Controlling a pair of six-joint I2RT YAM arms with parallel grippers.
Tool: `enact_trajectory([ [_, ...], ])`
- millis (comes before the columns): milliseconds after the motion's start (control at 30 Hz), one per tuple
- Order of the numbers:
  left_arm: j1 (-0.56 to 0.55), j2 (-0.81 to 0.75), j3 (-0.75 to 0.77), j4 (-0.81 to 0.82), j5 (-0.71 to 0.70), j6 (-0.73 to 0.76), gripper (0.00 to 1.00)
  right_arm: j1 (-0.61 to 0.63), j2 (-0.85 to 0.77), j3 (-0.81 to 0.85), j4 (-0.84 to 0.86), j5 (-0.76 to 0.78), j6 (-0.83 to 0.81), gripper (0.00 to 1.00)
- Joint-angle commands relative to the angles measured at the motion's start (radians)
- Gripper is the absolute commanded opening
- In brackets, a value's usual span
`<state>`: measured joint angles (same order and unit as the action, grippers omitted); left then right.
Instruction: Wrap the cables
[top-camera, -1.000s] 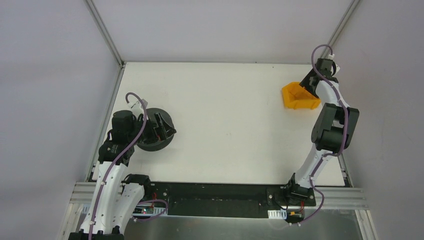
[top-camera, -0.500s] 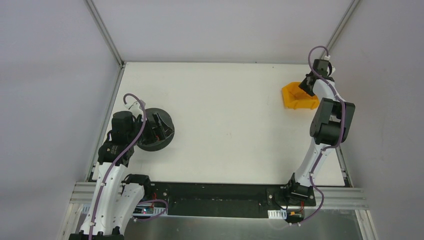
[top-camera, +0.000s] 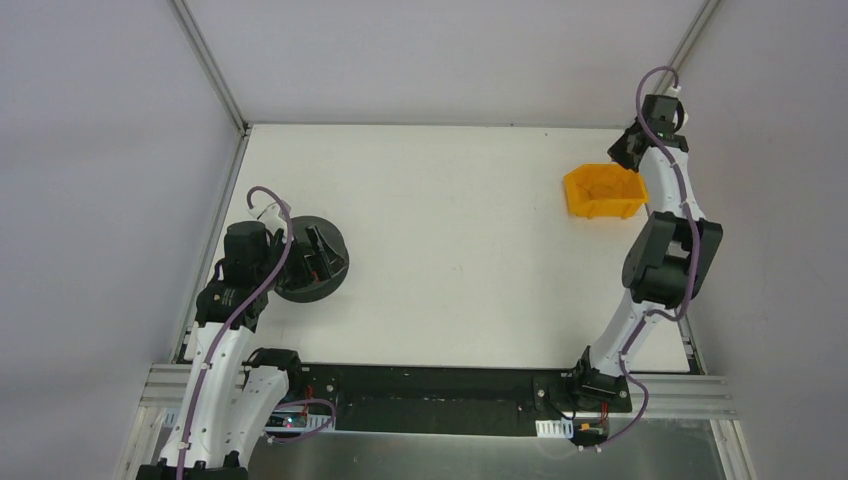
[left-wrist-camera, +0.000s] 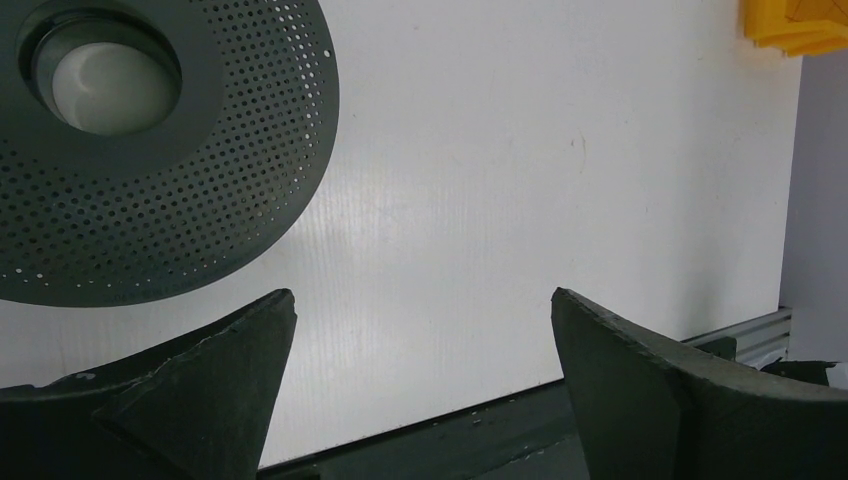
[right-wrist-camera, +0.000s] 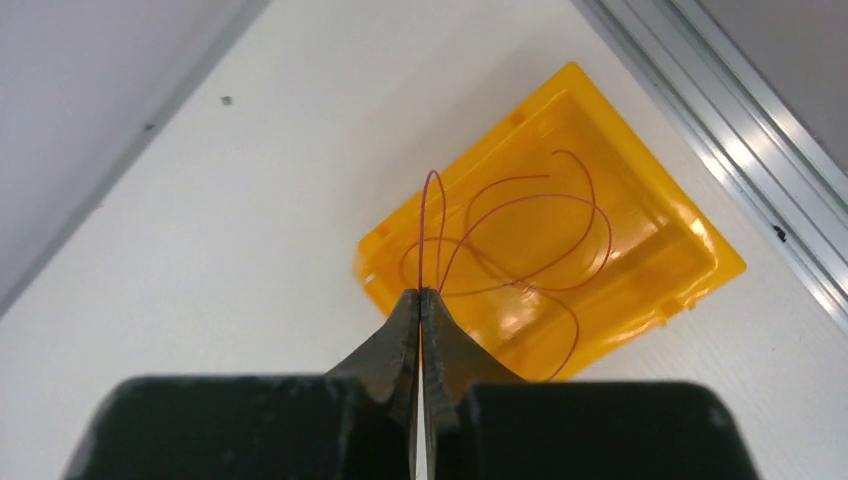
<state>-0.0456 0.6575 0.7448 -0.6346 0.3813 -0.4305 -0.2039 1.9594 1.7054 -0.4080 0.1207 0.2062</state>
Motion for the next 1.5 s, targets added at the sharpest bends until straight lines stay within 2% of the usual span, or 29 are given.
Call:
enact_trajectory([
  [0,0.0,0.022,0.047,-0.004,-0.002,0.004,0.99,0.036,-0.23,0.077,-0.083,-0.109,0.08,0.0],
  [233,0.0,0.068,0.034,0.022,0.115,0.011,0.98,0.192,-0.47,0.095,-0.126,-0.21,0.082,0.0],
  [367,0.0,0.105,0.036,0.03,0.183,0.022,0.95,0.298,-0.611,0.069,-0.062,-0.272,0.068,0.0],
  [500,-0.001,0.102,0.02,0.067,0.265,0.029,0.92,0.356,-0.745,-0.023,0.018,-0.347,0.125,0.0],
  [633,-0.001,0.091,0.013,0.076,0.271,0.026,0.91,0.386,-0.871,-0.211,0.058,-0.438,0.21,0.0],
  [767,-0.005,0.093,0.009,0.078,0.267,0.021,0.9,0.412,-1.004,-0.497,0.083,-0.475,0.285,0.0],
  [933,-0.028,0.094,0.005,0.078,0.242,0.014,0.89,0.416,-1.112,-0.824,0.017,-0.387,0.352,0.0],
  [1033,-0.041,0.103,0.004,0.076,0.23,0.01,0.88,0.416,-1.134,-0.935,-0.011,-0.33,0.348,0.0],
  [1067,-0.044,0.105,0.003,0.076,0.227,0.009,0.88,0.415,-1.139,-0.952,-0.029,-0.301,0.341,0.04],
  [1133,-0.045,0.109,0.004,0.077,0.218,0.01,0.87,0.414,-1.146,-0.963,-0.073,-0.223,0.331,0.2],
  [1200,-0.046,0.111,0.006,0.073,0.209,0.01,0.87,0.414,-1.145,-0.947,-0.118,-0.17,0.293,0.3],
  [1333,-0.045,0.11,0.01,0.069,0.199,0.013,0.87,0.435,-1.14,-0.883,-0.158,-0.222,0.17,0.36],
  [1467,-0.046,0.083,0.014,0.064,0.161,0.015,0.87,0.549,-1.185,-0.92,-0.021,-0.337,0.136,0.39],
])
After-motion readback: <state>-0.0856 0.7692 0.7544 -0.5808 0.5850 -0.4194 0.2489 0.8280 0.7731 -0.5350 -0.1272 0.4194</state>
